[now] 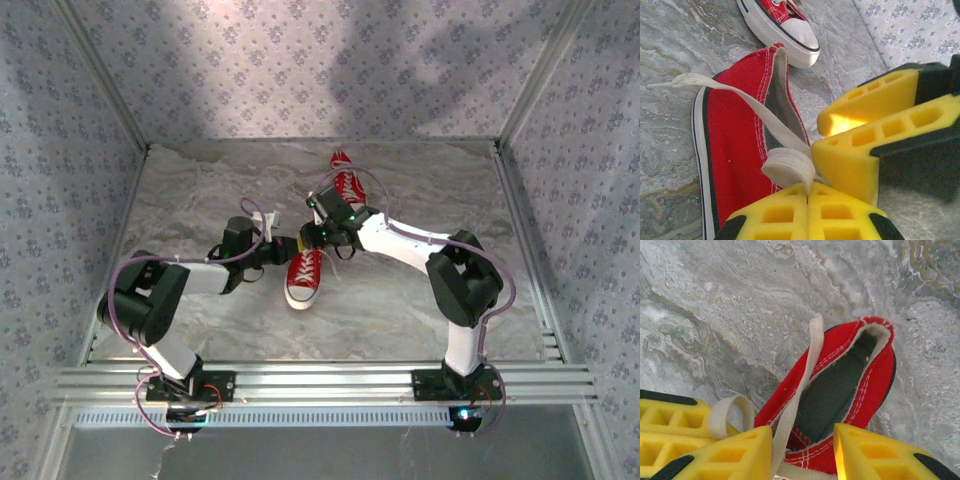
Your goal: Tie the shoes
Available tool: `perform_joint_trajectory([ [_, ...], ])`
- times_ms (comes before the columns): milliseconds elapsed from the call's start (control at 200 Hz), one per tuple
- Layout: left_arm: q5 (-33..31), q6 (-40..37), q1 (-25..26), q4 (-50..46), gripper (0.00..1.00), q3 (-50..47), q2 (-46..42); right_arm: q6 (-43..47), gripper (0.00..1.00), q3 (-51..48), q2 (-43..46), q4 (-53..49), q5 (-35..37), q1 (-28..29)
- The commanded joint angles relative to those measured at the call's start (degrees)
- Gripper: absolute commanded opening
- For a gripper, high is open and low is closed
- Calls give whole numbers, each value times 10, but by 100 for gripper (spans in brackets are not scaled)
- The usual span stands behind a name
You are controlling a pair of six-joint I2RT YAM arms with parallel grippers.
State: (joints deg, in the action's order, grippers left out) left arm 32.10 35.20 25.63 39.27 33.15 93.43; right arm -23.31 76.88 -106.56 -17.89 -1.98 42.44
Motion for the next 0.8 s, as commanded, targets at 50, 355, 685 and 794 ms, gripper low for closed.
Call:
perform_joint_trajectory([
  [50,4,-9,3,23,0,-5,-17,-7,35,-14,4,-15,2,4],
  [355,3,-8,1,21,0,-8,-22,-6,29,-25,13,-34,57,12],
  [685,11,-6,0,34,0,-17,-26,-7,26,-50,52,-23,105,21],
  [794,24,-2,1,49,0,-22,-22,-15,29,-80,89,18,107,26],
])
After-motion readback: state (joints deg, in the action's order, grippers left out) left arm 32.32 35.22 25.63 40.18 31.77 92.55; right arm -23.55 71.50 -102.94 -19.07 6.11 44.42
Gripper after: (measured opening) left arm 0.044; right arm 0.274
